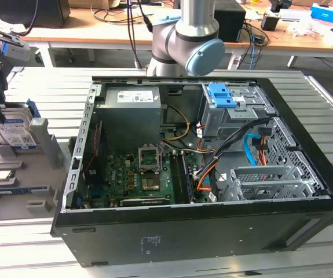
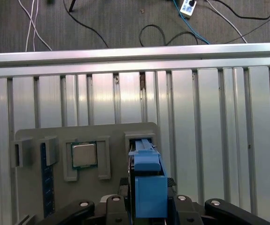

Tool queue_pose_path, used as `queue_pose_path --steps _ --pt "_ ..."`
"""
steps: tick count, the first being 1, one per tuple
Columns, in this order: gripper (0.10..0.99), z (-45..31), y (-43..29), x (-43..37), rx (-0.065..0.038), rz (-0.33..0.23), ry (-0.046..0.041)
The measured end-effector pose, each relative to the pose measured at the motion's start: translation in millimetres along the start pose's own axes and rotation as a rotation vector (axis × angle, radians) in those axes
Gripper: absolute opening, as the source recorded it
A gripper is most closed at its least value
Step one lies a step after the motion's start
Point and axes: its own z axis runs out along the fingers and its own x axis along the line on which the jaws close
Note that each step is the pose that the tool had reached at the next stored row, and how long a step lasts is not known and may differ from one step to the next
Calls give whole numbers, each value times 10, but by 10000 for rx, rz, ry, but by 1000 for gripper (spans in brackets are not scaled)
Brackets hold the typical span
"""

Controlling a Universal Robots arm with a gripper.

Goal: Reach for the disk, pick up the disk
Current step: 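Pick up the disk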

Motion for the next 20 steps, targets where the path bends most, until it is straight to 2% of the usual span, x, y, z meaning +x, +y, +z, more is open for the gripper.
queue_pose_path --steps 4,9,16,20 --pt "369 -1 0 0 2 0 -1" --pt "369 -37 2 -1 1 0 0" --pt "369 -146 4 -5 1 0 0" --pt "369 -183 4 -7 0 0 0"
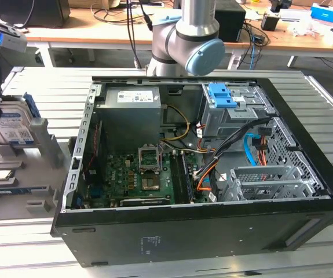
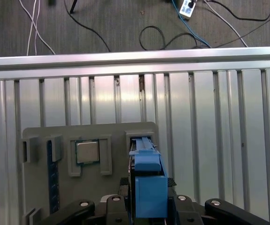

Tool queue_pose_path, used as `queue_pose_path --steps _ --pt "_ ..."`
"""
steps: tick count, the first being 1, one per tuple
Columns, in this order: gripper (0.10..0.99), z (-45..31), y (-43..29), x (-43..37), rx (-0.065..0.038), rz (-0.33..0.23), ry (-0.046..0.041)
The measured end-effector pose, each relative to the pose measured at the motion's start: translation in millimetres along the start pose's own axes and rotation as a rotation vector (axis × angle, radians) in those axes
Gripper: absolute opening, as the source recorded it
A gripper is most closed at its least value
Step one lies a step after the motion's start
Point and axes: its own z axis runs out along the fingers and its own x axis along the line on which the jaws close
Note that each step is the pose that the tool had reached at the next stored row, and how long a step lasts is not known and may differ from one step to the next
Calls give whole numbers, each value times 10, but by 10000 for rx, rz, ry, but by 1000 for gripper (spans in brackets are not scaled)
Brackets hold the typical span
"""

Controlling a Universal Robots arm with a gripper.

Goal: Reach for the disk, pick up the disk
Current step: 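Pick up the disk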

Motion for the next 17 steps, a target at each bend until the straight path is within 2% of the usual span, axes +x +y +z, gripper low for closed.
queue_pose_path --steps 14,17 --pt "369 -166 -2 -13 0 1 0" --pt "369 -232 -6 -18 0 0 0"
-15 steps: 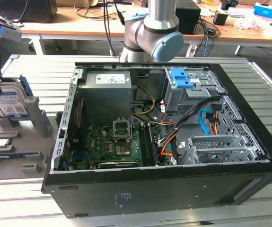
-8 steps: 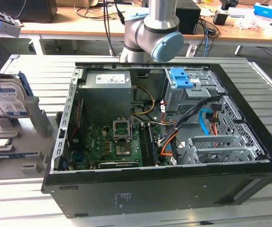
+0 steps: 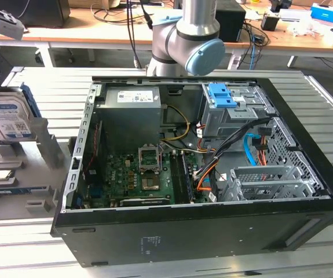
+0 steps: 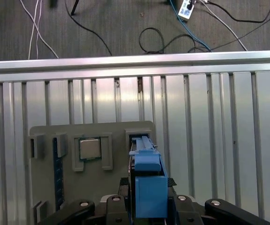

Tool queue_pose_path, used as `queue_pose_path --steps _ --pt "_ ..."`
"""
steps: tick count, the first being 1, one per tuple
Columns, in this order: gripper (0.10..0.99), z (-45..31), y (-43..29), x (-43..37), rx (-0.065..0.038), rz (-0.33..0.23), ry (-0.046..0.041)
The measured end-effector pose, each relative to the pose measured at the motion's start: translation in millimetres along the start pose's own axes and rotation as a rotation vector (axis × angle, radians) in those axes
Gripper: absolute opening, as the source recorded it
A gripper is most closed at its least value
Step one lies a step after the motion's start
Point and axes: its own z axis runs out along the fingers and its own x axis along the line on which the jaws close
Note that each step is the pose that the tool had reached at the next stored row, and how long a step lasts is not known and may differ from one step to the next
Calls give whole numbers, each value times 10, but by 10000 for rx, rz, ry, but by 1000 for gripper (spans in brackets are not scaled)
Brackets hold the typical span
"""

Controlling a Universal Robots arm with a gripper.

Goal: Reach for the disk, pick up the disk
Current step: 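Pick up the disk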

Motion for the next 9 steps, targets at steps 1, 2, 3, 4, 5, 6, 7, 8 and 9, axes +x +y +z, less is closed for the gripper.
queue_pose_path --steps 1,2,3,4,5,6,7,8,9 --pt "369 -18 -1 -1 1 1 0" --pt "369 -30 -2 -2 0 1 0" --pt "369 -39 -2 -2 0 1 0" --pt "369 -62 -3 -3 0 1 0" --pt "369 -81 -4 -4 1 0 0" --pt "369 -91 -5 -4 0 0 0" --pt "369 -102 -5 -5 0 -1 0" --pt "369 -116 -6 -6 0 0 0" --pt "369 -130 -7 -7 1 -1 0"
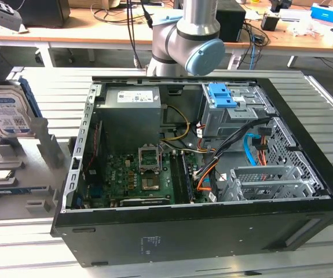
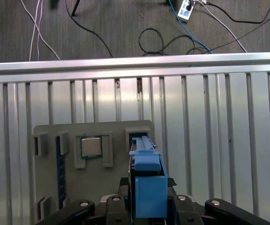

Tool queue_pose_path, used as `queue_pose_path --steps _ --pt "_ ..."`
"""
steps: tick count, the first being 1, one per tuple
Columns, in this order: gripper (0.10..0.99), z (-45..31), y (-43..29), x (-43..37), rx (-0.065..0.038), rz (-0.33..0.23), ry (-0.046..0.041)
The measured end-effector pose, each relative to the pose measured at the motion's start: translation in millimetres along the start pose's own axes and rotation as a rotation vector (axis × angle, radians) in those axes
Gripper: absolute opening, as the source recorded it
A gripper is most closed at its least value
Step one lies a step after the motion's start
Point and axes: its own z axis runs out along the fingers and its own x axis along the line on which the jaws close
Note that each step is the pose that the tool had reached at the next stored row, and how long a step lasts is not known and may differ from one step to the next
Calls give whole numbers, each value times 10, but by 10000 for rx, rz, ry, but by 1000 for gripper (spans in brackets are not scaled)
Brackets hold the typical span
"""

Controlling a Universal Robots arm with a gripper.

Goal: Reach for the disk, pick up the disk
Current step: 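Pick up the disk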

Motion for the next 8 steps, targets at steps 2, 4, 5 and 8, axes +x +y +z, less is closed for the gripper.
queue_pose_path --steps 2,4,5,8 --pt "369 -16 -1 -1 0 0 0" --pt "369 -49 -2 -4 -1 1 0" --pt "369 -59 -2 -5 -1 1 0" --pt "369 -101 -4 -7 -1 1 0"
